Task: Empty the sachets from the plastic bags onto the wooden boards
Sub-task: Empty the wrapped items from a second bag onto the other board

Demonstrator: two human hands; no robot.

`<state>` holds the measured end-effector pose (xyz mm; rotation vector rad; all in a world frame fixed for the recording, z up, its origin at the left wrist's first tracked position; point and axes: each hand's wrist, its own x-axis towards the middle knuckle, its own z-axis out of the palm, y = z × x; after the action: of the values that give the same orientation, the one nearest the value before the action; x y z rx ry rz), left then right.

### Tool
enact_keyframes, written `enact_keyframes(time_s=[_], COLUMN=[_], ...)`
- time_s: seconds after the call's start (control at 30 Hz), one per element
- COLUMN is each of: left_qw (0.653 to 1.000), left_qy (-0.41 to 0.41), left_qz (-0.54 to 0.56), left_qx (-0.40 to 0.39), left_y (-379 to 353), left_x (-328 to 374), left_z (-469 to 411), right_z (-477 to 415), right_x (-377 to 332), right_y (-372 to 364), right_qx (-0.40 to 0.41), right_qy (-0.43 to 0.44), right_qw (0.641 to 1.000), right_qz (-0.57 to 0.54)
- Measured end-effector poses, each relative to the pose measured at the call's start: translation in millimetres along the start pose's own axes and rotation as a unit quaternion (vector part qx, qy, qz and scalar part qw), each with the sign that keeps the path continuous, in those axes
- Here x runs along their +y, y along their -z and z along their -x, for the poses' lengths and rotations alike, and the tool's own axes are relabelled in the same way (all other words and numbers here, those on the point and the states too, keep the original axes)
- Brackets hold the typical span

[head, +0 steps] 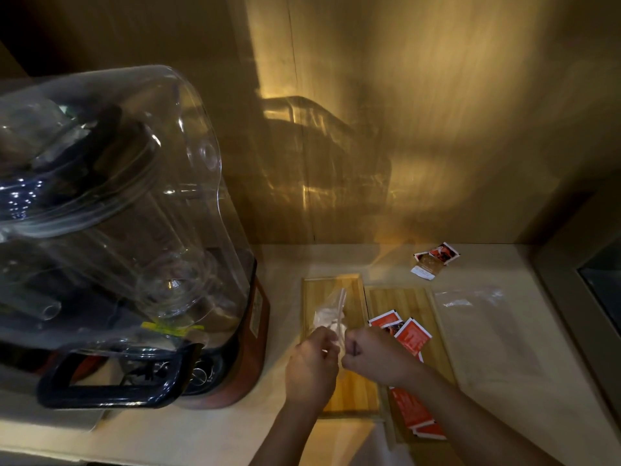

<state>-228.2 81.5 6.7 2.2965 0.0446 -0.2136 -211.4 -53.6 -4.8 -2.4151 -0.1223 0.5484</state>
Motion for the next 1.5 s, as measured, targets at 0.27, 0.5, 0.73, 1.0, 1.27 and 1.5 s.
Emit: enact_keyframes(time_s=[0.27, 0.5, 0.73, 1.0, 1.27, 1.5], left_qw=[0.996, 0.983, 0.984, 0.974, 0.994, 0.985], left_qy=[-0.059, -0.002, -0.088, -0.087, -0.013, -0.080], left_qz=[-0.058, -0.158, -0.155, -0.200, -0.054, -0.134], left_qx=[0.023, 0.095, -0.018, 0.065, 0.094, -0.071], left_y=[5, 16, 9, 21, 25, 6], left_x=[-4, -4, -4, -6, 3, 0], left_z=[-2, 2, -2, -7, -1, 16], right_z=[6, 5, 6, 11, 11, 7], right_x=[-1, 6, -1, -3, -11, -9], right_y=[0, 7, -1, 12, 21, 21], right_qx=[0.086, 0.166, 0.111, 0.219, 0.175, 0.196], right_qy=[0.084, -0.022, 0.083, 0.072, -0.060, -0.072], right_qw=[0.991, 0.985, 0.987, 0.968, 0.983, 0.978], right_qz=[0.053, 0.041, 0.082, 0.101, 0.011, 0.005])
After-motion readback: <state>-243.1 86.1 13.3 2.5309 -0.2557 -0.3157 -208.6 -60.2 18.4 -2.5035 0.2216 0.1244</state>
